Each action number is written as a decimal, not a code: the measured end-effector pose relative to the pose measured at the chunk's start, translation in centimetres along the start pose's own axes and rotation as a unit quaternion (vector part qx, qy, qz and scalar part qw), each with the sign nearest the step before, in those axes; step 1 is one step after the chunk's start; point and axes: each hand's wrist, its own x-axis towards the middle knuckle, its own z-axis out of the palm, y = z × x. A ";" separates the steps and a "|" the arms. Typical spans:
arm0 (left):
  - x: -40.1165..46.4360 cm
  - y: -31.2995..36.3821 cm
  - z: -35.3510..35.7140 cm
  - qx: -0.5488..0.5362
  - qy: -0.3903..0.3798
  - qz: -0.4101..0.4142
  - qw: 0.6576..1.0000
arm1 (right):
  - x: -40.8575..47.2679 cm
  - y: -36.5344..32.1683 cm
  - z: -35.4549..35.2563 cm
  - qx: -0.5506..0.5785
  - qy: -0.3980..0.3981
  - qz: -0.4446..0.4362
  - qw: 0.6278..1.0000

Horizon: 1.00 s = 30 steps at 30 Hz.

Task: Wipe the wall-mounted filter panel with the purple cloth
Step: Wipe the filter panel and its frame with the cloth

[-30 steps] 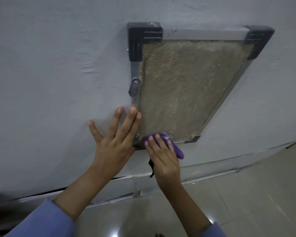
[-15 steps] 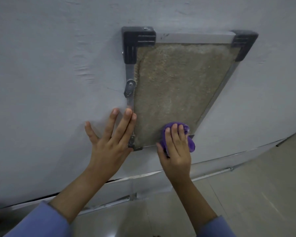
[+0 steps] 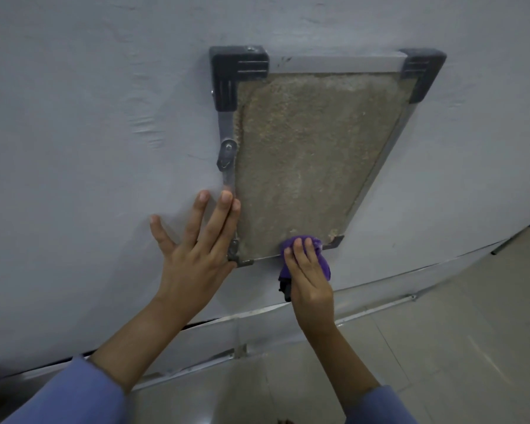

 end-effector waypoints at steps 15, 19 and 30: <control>0.1 0.4 -0.4 -0.014 -0.027 -0.014 0.999 | 0.6 -1.0 0.4 -0.002 0.042 0.054 0.998; 0.0 0.6 -0.4 -0.023 -0.024 -0.023 0.999 | -1.7 -1.0 0.3 -0.008 -0.047 0.054 0.997; 0.1 0.7 -0.3 -0.012 -0.023 -0.024 0.999 | 2.6 -2.0 -0.5 0.016 0.049 0.042 0.998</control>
